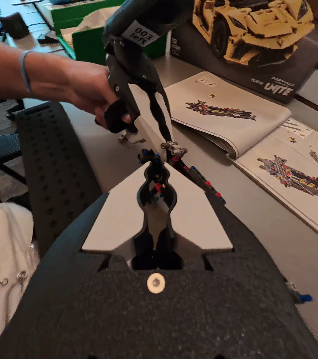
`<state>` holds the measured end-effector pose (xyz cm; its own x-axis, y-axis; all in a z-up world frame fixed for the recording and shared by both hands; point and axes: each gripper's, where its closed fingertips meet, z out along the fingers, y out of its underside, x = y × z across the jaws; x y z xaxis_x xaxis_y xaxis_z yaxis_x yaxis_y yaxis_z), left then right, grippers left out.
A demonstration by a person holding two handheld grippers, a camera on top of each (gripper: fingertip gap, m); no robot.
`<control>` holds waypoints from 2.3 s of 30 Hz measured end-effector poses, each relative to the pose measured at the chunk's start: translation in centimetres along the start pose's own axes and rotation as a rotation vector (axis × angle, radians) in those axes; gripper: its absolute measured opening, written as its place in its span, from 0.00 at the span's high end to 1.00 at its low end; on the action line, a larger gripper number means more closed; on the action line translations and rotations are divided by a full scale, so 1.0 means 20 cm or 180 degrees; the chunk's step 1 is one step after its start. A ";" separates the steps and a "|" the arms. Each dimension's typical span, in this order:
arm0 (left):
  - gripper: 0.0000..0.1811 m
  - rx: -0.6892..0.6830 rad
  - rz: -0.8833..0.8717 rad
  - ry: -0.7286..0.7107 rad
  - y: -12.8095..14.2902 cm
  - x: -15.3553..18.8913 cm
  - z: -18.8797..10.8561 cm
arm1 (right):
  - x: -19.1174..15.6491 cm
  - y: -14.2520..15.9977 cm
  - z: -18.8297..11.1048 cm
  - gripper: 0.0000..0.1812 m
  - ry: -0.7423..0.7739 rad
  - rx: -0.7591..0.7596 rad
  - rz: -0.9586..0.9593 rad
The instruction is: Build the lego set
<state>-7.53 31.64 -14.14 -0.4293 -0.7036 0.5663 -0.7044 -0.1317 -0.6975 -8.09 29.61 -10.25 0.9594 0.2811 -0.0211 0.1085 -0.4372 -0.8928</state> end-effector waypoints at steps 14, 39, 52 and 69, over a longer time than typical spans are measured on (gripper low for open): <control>0.97 0.0238 -0.0480 0.0159 0.04 -0.09 -0.01 | 0.08 0.09 0.11 0.97 0.0623 -0.0019 0.0958; 0.97 0.0305 -0.0557 0.0206 0.07 -0.08 0.00 | 0.11 0.08 0.03 0.96 0.0504 0.0783 0.1512; 0.97 0.0263 -0.0379 0.0167 0.07 -0.06 0.01 | 0.03 0.08 0.17 0.96 0.0595 0.0232 0.0808; 0.97 0.0265 -0.0047 0.0054 0.05 -0.04 0.01 | 0.06 0.06 0.21 0.96 0.1043 -0.0545 -0.0280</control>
<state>-7.78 31.91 -15.44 -0.4292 -0.6894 0.5836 -0.6615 -0.2001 -0.7228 -7.95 33.09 -13.23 0.9738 0.0479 0.2221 0.2095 -0.5677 -0.7961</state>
